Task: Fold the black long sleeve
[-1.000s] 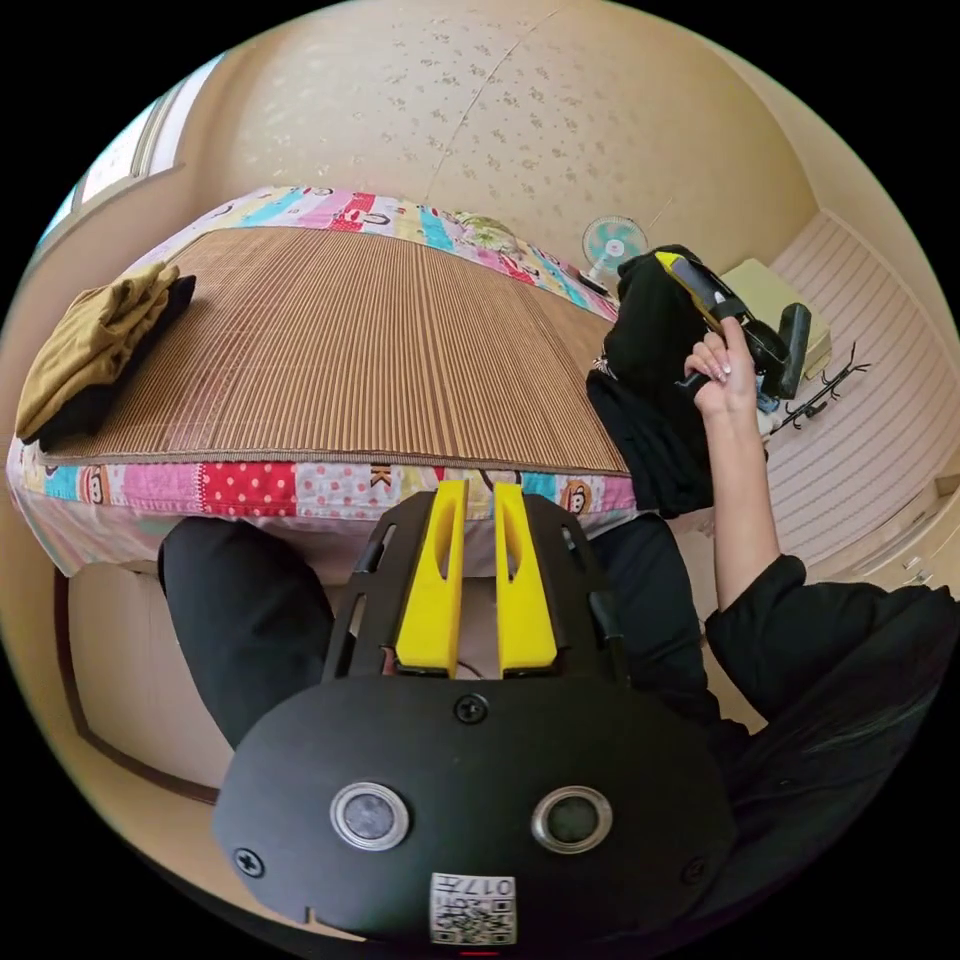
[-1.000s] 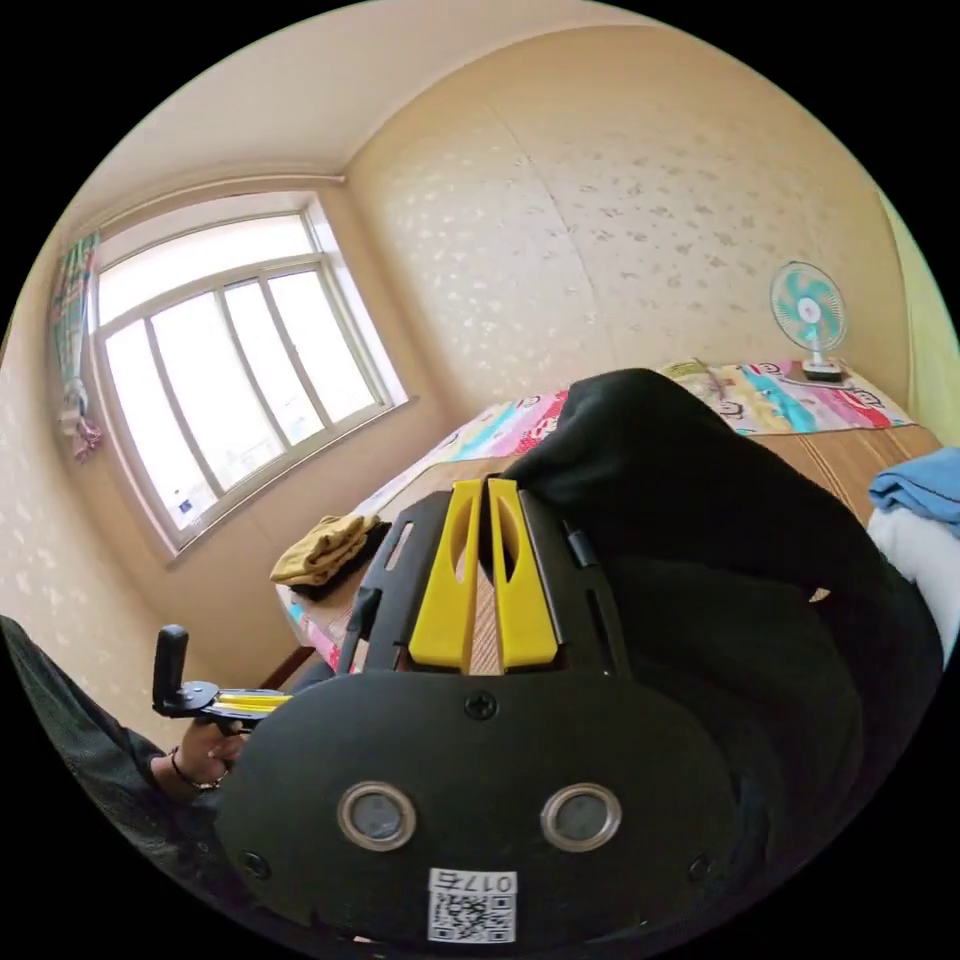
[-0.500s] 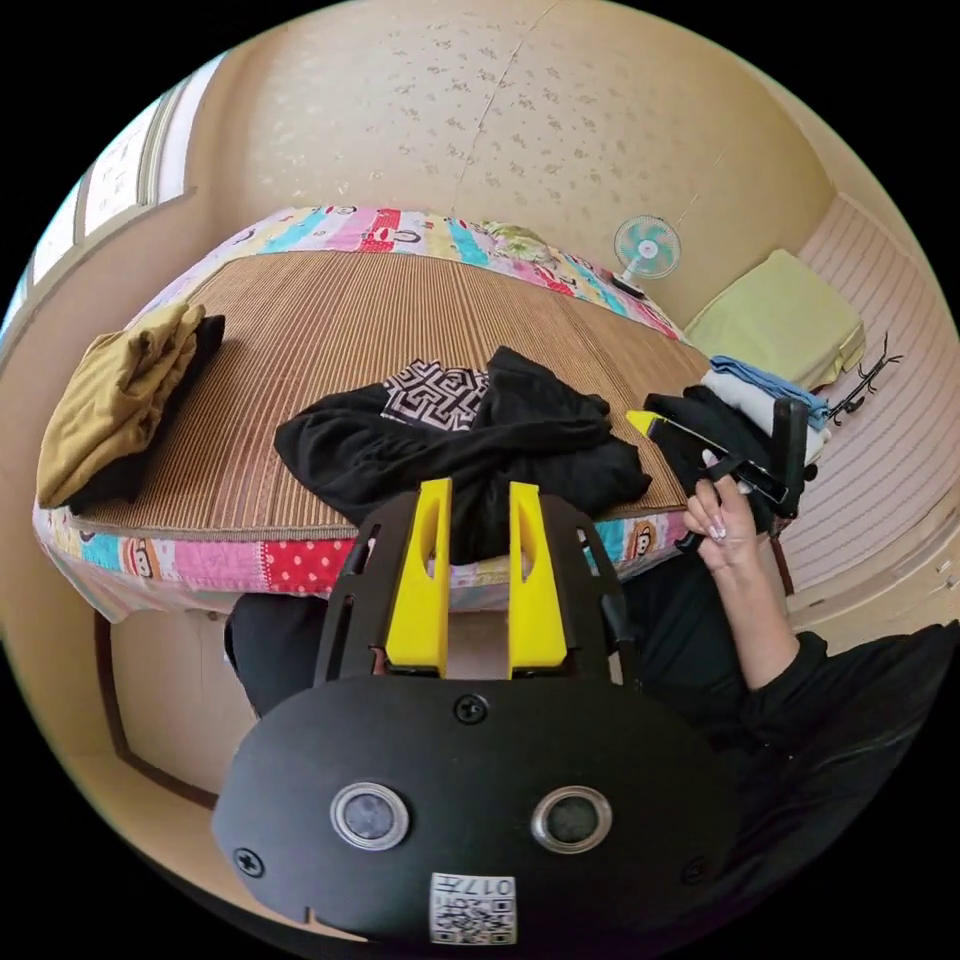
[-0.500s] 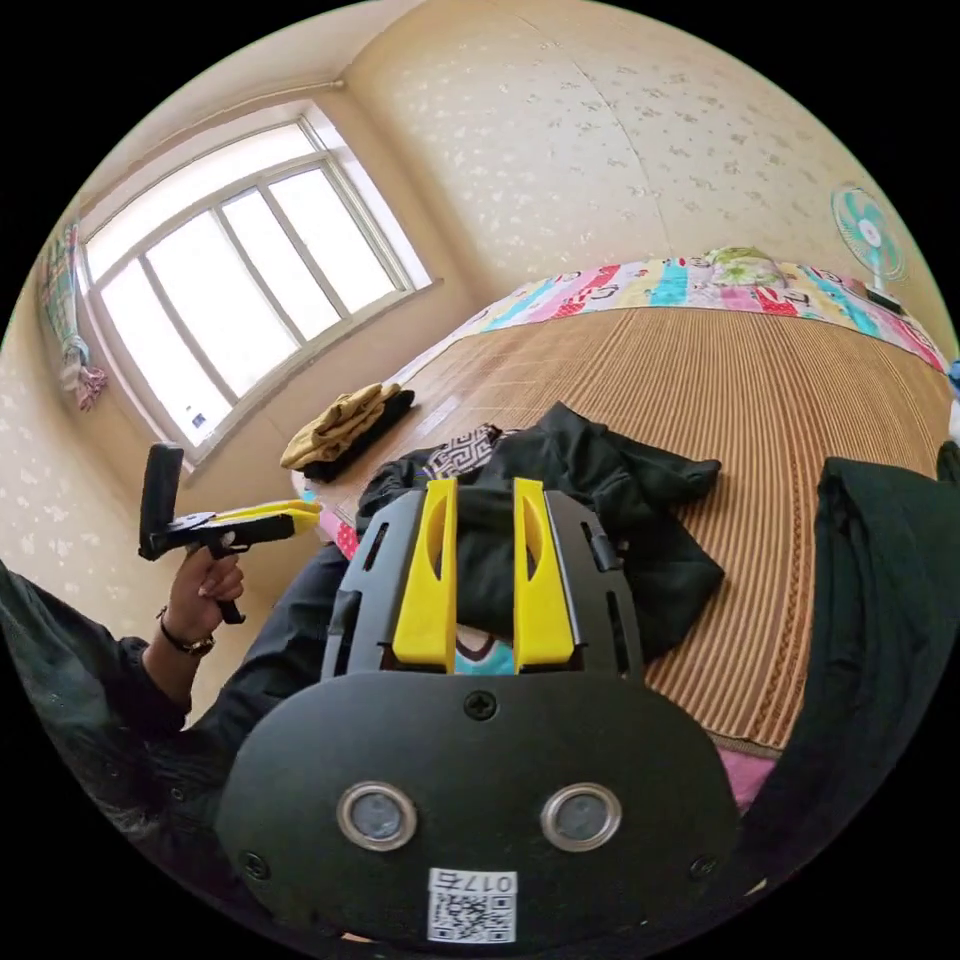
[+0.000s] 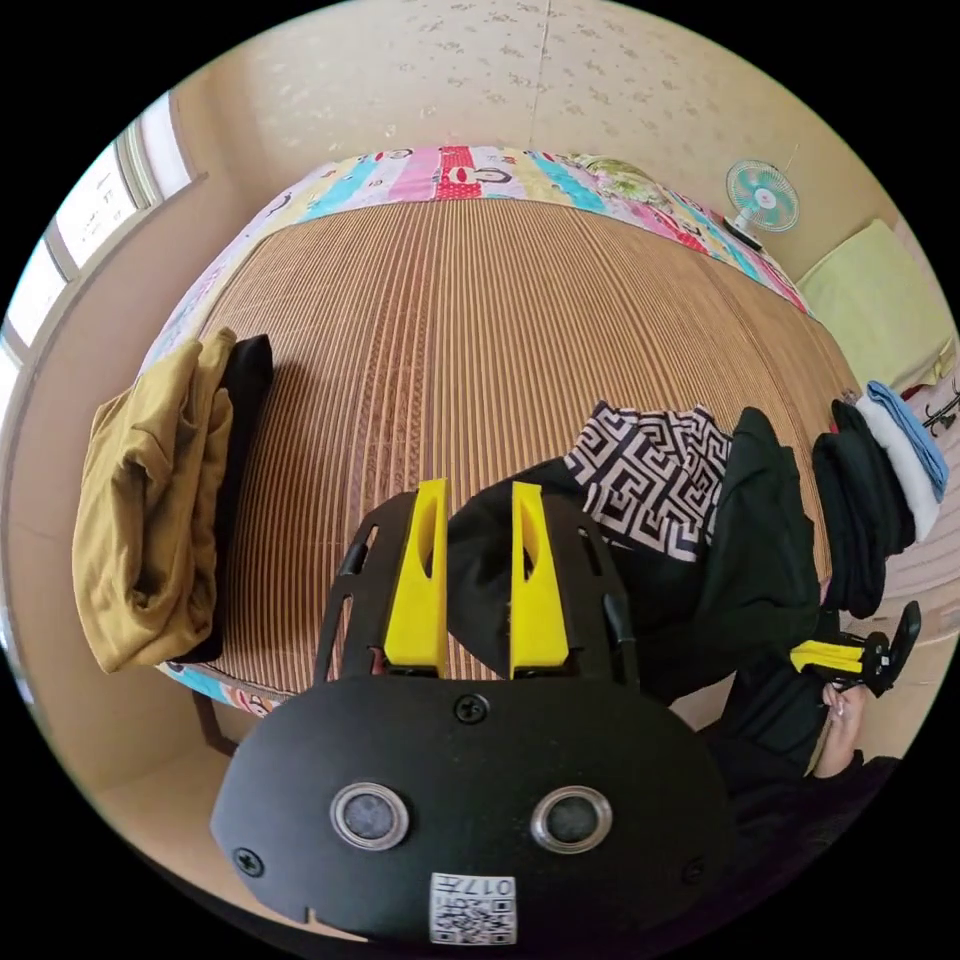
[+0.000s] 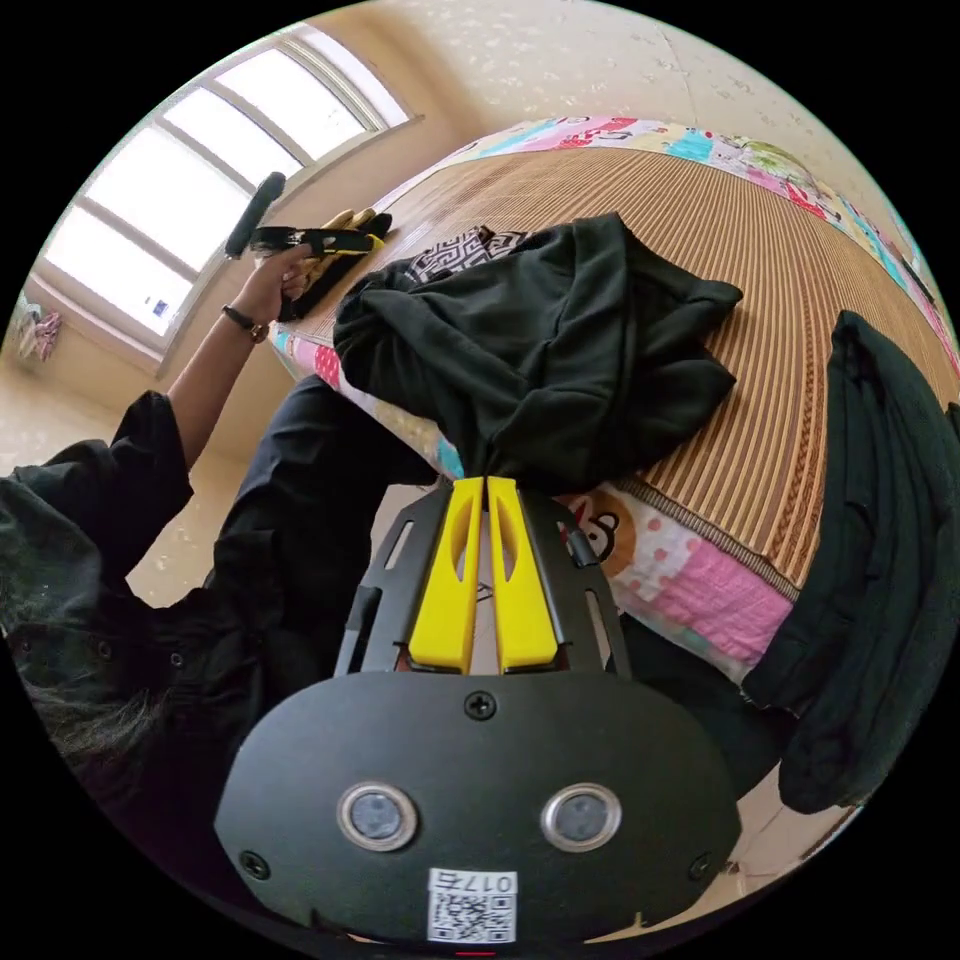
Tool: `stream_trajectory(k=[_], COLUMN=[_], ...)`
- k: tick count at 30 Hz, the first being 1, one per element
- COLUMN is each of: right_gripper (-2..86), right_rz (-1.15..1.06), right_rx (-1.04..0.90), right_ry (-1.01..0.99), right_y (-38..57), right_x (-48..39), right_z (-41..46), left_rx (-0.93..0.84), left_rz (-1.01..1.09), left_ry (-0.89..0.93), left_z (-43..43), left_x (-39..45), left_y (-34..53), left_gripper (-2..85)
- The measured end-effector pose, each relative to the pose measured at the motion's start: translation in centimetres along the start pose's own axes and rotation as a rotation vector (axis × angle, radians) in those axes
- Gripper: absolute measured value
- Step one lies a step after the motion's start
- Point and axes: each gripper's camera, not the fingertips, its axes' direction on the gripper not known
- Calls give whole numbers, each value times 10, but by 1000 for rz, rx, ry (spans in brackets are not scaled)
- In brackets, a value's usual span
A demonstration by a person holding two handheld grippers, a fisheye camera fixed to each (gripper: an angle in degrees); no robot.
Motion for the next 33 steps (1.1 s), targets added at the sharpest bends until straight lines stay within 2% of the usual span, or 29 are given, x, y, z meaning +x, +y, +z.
stream_trajectory(k=[1, 4, 6, 9, 11, 14, 16, 18, 19, 20, 24, 26, 28, 31, 33], right_gripper=[9, 8, 9, 20, 37, 84, 94, 80, 62, 51, 24, 21, 18, 17, 16], right_rz=[-39, -195, -251, -236, -188, -116, -69, -47, -68, -85, -120, -150, -198, -259, -277], right_rx=[-23, -52, 69, 250, 259, 109, -131, -299, -291, -287, 58, 259, 509, 786, 859], right_ry=[-61, -169, -204, -152, -81, 64, 148, 168, 259, 253, 294, 338, 351, 369, 425], right_y=[-3, -18, -36, -94, -150, -259, -329, -352, -356, -356, -308, -262, -196, -123, -101], right_x=[-3, -15, -13, 11, 31, 60, 76, 80, 69, 61, -13, -56, -106, -146, -153], right_z=[-3, -27, -56, -86, -81, -30, 45, 95, 94, 89, -17, -80, -161, -236, -258], left_rx=[-84, -94, -122, -170, -150, -21, 83, 137, 178, 200, 441, 628, 887, 1115, 1189], left_rz=[5, 47, 100, 181, 158, 101, 39, 9, 8, 12, 16, -3, 38, 140, 142], left_ry=[55, 75, 53, 71, 85, 192, 306, 336, 338, 342, 453, 574, 660, 556, 466], left_z=[19, 23, 22, 20, 15, -9, -33, -51, -66, -74, -162, -209, -276, -352, -385], left_x=[-5, -2, 8, 27, 31, 30, 25, 22, 22, 22, 25, 26, 44, 90, 116], left_y=[-7, -3, 3, 17, 27, 54, 79, 96, 108, 113, 168, 203, 254, 305, 322], left_gripper=[101, 97, 87, 41, 25, 10, 5, 3, 3, 2, -1, -3, -4, -3, -3])
